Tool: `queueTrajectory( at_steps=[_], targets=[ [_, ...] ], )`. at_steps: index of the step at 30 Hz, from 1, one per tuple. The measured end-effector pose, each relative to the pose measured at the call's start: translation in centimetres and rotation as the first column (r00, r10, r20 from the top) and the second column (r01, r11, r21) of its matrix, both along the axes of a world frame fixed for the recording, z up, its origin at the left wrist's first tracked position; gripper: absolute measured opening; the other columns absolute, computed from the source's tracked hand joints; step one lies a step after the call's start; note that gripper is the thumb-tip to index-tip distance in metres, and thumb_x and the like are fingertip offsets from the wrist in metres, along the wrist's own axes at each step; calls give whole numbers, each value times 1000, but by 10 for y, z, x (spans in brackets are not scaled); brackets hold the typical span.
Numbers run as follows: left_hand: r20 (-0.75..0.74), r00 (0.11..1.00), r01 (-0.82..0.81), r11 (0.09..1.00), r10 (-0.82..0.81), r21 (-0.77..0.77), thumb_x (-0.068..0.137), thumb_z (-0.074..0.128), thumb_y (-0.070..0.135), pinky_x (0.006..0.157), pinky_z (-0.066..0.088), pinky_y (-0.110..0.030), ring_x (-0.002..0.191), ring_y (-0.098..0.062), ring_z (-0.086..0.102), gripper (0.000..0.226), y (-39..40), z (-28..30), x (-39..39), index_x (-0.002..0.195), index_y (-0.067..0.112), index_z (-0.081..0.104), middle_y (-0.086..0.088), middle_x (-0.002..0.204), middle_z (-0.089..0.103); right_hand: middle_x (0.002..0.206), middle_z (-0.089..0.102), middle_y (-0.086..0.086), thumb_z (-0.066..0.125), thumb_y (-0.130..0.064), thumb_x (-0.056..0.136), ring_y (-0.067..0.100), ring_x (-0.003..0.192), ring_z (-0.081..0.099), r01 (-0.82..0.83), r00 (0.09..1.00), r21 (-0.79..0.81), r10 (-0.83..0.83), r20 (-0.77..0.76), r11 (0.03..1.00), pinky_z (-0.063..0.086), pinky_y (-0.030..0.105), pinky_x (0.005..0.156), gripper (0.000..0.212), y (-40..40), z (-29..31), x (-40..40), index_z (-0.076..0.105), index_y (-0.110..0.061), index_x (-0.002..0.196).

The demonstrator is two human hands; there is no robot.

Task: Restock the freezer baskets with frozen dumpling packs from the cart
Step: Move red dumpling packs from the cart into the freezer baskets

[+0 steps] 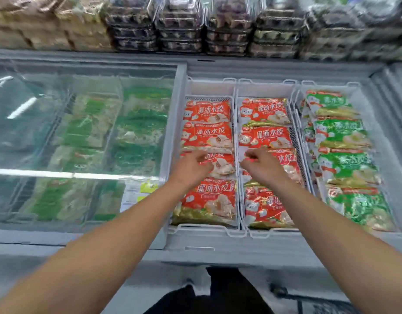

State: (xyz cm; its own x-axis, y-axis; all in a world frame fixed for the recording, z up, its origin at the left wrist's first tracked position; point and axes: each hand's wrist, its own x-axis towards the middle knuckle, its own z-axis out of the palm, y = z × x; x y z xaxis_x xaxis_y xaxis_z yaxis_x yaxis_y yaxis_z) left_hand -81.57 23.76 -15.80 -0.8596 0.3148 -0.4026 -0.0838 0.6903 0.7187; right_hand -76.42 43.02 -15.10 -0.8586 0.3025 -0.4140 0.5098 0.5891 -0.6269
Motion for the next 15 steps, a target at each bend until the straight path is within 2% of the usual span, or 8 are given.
queueTrajectory(
  at_steps=[2,4,5,9,13,15],
  targets=[
    [-8,999,44,999,-43,20,91,66,24,107,44,-32,126,-22,58,52,-7,-1,29,141,12,55,-7,139,60,143,55,8,61,-30,94,28,121,57,24,1000,57,-24,-8,998,44,34,98,51,-10,3,42,51,-11,141],
    [-22,994,105,992,-104,68,92,65,21,96,42,-20,121,-21,61,50,-11,0,64,140,13,56,-5,138,61,138,58,10,61,-30,94,28,116,60,82,997,87,-81,-8,993,46,34,93,47,-19,4,94,54,-11,137],
    [-32,994,109,990,-107,90,93,65,21,91,41,-18,118,-20,62,48,-11,2,78,140,14,57,-4,137,62,138,58,9,60,-31,95,27,118,58,94,996,100,-95,3,991,45,34,95,46,-20,4,114,55,-11,137],
    [-41,974,225,965,-221,137,94,62,24,96,42,-24,117,-15,61,46,-10,9,144,139,19,58,1,138,62,142,55,4,62,-32,93,25,128,53,217,973,136,-226,54,967,42,35,102,49,-25,7,213,54,-13,139],
    [-61,924,382,917,-377,116,93,63,24,95,44,-26,118,-17,61,49,8,8,205,141,20,55,3,138,61,138,58,7,62,-28,92,26,125,55,340,930,173,-358,85,924,41,30,95,47,-20,10,305,56,-12,136],
    [-60,887,462,881,-458,101,93,63,26,96,44,-26,119,-18,60,51,17,8,236,143,22,53,2,140,59,133,61,7,63,-29,91,27,122,56,391,905,204,-415,90,897,43,32,97,44,-20,10,347,59,-13,132]
  ],
)
